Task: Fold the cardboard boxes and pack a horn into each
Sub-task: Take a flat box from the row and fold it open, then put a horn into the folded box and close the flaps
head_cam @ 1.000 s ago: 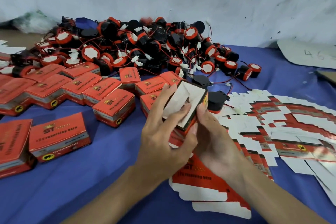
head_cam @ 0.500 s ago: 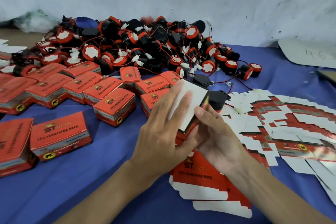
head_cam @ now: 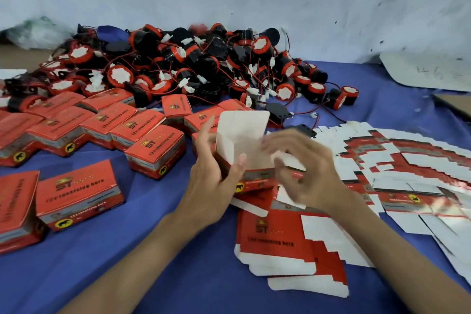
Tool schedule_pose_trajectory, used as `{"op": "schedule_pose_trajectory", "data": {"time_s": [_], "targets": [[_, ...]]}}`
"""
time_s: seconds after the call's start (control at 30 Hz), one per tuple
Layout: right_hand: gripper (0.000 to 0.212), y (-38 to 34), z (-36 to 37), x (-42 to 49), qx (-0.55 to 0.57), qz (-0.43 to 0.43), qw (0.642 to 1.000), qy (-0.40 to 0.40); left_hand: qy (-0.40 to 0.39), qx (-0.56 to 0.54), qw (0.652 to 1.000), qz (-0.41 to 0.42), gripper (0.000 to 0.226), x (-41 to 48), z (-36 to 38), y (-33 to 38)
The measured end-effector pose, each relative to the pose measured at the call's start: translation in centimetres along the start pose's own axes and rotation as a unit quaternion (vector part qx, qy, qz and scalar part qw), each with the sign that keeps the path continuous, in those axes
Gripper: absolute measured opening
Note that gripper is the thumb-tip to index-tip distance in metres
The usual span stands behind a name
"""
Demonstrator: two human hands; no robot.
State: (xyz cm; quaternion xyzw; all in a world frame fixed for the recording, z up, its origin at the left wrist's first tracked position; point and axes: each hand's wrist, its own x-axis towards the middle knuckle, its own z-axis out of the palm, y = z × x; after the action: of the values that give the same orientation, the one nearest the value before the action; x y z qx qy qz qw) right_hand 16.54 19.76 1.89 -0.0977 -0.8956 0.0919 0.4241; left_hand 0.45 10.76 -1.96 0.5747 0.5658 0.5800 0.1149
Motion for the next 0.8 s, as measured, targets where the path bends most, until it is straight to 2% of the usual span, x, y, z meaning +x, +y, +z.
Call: {"op": "schedule_pose_trajectory", "data": {"time_s": [0.07, 0.1, 0.17, 0.2, 0.23, 0.27, 0.33, 0.4, 0.5, 0.57, 0.63, 0.7, 0.8], "targets": [[0.017, 2.3, -0.2, 0.6, -0.112, 0.063, 0.987, 0.093, 0.015, 0.008, 1.000, 0.002, 0.052, 0.3, 0.0, -0.4], [0.021, 3.9, -0.3, 0.8, -0.171, 0.115, 0.976, 0.070, 0.019, 0.024, 1.000, 0.002, 0.045, 0.4, 0.0, -0.5], [0.043, 7.1, -0.3, 0.8, -0.236, 0.248, 0.934, -0.103, 0.015, 0.073, 0.997, 0.012, 0.033, 0.3, 0.0, -0.6], [0.056, 8.3, -0.4, 0.6, -0.234, 0.302, 0.905, -0.186, 0.014, 0.088, 0.996, 0.011, 0.030, 0.2, -0.1, -0.7], [0.068, 9.2, -0.3, 0.4, -0.213, 0.343, 0.886, -0.228, 0.015, 0.088, 0.996, 0.002, 0.029, 0.2, -0.1, -0.7], [0.077, 9.8, -0.1, 0.2, -0.189, 0.370, 0.881, -0.226, 0.019, 0.082, 0.996, -0.011, 0.031, 0.2, -0.1, -0.7], [0.088, 10.2, 0.2, 0.0, -0.157, 0.399, 0.888, -0.168, 0.030, 0.071, 0.996, -0.035, 0.034, 0.2, 0.0, -0.7], [0.088, 10.2, 0.2, -0.3, -0.139, 0.390, 0.899, -0.141, 0.032, 0.068, 0.996, -0.054, 0.037, 0.3, -0.1, -0.8], [0.075, 10.3, -0.4, -0.9, -0.153, 0.380, 0.901, -0.145, 0.029, 0.071, 0.995, -0.058, 0.039, 0.4, 0.0, -0.8], [0.066, 10.1, -0.8, -1.3, -0.224, 0.323, 0.913, -0.112, 0.030, 0.070, 0.995, -0.059, 0.038, 0.4, 0.1, -0.8], [0.056, 9.1, -1.4, -1.1, -0.240, 0.238, 0.940, -0.037, 0.030, 0.067, 0.996, -0.058, 0.035, 0.4, 0.0, -0.8], [0.051, 7.4, -2.4, 0.4, -0.149, 0.204, 0.966, 0.049, 0.033, 0.062, 0.996, -0.052, 0.031, 0.5, 0.0, -0.8], [0.049, 3.7, -4.1, 3.9, -0.051, 0.121, 0.980, 0.147, 0.026, 0.059, 0.997, -0.045, 0.030, 0.5, 0.0, -0.9]]}}
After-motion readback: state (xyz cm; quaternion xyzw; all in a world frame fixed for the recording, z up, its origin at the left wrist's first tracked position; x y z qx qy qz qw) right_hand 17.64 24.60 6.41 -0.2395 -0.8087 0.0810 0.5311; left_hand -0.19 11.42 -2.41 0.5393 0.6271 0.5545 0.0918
